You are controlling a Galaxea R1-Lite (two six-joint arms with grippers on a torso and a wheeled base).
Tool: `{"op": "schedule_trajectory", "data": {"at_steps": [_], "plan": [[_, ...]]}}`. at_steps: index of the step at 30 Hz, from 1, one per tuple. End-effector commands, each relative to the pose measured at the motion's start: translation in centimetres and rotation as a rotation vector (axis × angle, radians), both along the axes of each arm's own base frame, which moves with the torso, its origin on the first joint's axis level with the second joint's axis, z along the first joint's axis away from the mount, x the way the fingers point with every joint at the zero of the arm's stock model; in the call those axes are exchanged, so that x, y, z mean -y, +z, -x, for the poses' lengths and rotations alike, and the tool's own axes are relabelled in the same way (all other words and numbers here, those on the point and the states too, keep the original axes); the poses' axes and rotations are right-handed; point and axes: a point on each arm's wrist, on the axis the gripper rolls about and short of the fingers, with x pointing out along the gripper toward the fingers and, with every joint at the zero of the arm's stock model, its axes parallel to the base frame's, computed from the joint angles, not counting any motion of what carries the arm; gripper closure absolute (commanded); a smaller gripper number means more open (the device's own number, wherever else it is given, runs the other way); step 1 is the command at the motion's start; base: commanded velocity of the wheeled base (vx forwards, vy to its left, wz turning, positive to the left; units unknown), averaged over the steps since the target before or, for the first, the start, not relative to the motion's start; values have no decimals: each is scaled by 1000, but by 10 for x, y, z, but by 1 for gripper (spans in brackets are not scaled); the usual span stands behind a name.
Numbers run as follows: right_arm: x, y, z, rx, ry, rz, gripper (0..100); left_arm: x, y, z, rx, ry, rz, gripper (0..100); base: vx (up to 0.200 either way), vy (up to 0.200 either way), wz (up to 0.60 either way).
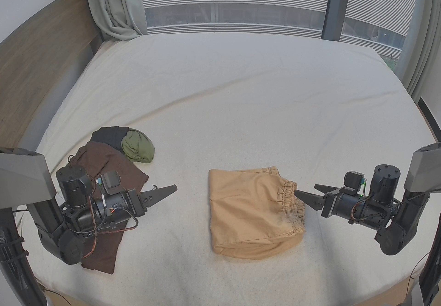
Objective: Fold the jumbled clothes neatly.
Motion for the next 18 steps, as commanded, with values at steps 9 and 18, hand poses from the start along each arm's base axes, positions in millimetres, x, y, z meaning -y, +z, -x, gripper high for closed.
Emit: {"op": "schedule_trajectory", "data": {"at_steps": [9, 18], "plan": [[1, -3, 4, -19, 5, 7, 0, -11, -4, 6, 75, 12, -105, 0, 0, 0, 0], [1, -21, 4, -82, 7, 30, 0, -15, -5, 6, 80, 30, -121, 0, 0, 0, 0]]}}
